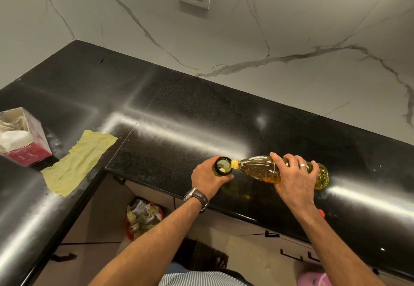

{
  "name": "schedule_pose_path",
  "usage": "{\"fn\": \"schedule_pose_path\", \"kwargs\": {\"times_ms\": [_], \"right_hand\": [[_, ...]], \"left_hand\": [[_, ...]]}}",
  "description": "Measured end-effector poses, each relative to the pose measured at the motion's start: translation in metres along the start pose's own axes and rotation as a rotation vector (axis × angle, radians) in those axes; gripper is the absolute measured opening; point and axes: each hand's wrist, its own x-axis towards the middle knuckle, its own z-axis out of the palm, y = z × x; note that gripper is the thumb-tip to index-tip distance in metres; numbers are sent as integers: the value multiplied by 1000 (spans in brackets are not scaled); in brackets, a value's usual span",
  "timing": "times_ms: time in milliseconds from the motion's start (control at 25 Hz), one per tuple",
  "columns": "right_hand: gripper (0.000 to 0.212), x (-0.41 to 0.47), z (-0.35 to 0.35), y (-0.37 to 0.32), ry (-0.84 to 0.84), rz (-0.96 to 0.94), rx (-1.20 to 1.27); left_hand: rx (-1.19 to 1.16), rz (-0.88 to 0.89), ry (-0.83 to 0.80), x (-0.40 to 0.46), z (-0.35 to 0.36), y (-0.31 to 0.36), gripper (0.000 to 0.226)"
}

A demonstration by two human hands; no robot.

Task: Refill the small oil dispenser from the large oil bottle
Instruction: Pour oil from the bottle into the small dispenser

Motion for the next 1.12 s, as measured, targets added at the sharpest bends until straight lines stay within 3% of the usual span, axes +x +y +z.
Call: {"fn": "schedule_pose_path", "kwargs": {"times_ms": [1120], "right_hand": [[90,1,-3,0,23,-11,-10]], "left_hand": [[5,-6,-8,0,0,-1,62]]}}
